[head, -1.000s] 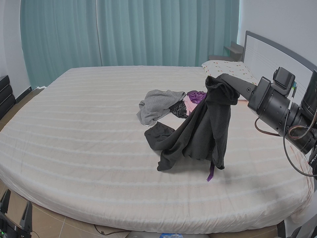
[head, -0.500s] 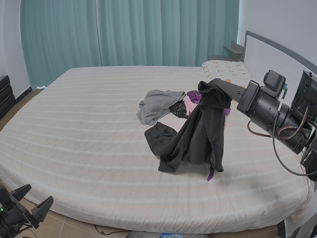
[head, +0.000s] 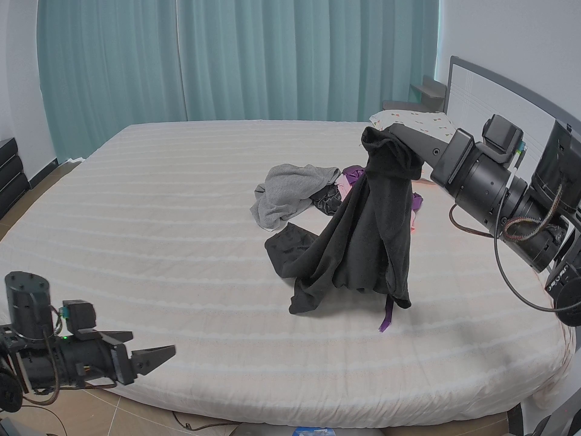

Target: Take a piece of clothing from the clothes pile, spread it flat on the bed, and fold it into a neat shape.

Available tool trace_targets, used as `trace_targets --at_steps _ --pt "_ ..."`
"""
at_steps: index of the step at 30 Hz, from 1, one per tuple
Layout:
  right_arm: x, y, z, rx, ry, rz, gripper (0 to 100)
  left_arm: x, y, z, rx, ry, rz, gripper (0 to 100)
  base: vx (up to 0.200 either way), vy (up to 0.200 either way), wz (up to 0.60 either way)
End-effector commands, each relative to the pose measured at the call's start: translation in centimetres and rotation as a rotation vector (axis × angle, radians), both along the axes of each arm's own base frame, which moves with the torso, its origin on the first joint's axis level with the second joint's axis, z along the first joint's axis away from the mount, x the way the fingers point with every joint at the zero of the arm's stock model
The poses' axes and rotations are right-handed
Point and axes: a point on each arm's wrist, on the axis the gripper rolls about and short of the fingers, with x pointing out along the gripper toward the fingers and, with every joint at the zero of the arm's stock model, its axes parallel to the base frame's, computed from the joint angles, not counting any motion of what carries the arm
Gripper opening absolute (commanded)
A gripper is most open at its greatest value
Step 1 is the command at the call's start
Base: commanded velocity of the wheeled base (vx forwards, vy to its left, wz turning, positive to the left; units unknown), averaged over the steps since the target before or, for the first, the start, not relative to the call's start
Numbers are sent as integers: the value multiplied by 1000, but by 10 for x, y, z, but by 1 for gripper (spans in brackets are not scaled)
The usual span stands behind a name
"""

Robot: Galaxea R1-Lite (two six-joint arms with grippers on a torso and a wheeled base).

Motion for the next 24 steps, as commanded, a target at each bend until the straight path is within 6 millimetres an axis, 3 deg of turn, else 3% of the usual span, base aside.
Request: trace_targets --at_steps 1,9,15,24 --pt "1 1 12 41 -51 -15 0 47 -54 -25 -74 147 -107 100 0 0 0" --pt "2 0 13 44 -55 -20 0 87 -107 -55 -32 156 -100 100 0 0 0" --pt "3 0 15 49 -61 -23 0 115 -161 -81 -19 132 -97 100 0 0 0" --pt "4 -2 17 52 -66 -27 0 152 -201 -97 -52 71 -53 100 0 0 0"
